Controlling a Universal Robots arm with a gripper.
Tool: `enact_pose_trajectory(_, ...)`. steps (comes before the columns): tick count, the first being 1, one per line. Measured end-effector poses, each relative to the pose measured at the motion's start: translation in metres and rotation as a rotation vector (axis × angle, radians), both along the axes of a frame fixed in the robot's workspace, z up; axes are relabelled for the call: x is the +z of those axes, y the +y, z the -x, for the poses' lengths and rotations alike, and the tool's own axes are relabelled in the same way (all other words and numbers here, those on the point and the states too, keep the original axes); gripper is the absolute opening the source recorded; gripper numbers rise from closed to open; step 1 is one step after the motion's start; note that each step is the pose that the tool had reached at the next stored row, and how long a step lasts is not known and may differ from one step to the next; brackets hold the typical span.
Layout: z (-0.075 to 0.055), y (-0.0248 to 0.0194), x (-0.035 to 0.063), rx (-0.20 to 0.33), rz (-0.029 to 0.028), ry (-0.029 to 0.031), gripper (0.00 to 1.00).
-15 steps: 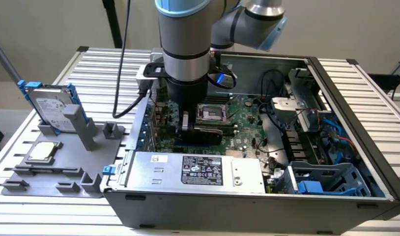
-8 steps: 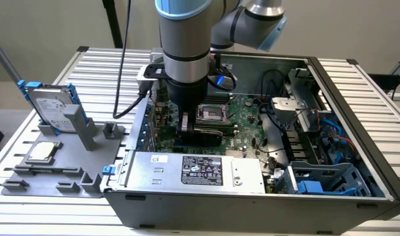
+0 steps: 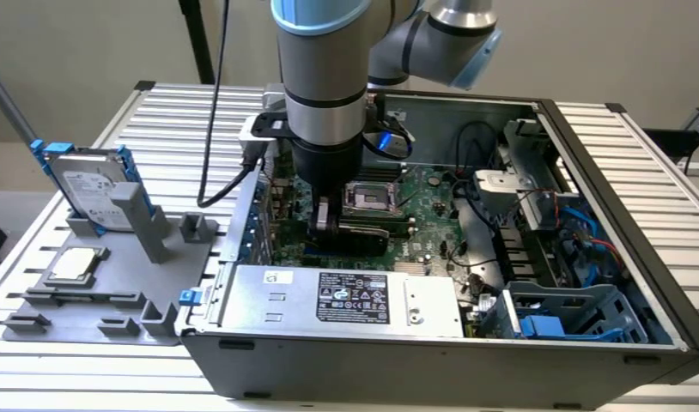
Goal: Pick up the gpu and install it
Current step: 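Insert the gpu into the slot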
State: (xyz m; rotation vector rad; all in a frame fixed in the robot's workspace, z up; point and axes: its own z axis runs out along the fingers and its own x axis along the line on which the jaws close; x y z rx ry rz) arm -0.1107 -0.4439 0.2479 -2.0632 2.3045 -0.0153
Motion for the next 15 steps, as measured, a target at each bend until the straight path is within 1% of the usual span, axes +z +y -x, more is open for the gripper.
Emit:
enact_pose_trajectory(5,0.0014,0.0000,-0.0002,0.000,-0.0004,-0.0007,0.27)
enact_pose_trajectory(8,0.0027,-0.0003,-0.0002,0.002,0.0004,-0.0016,0.27)
enact_pose_trajectory(15,0.0032,-0.0008,-0.0003,0.006,0.0008,-0.0018,0.27)
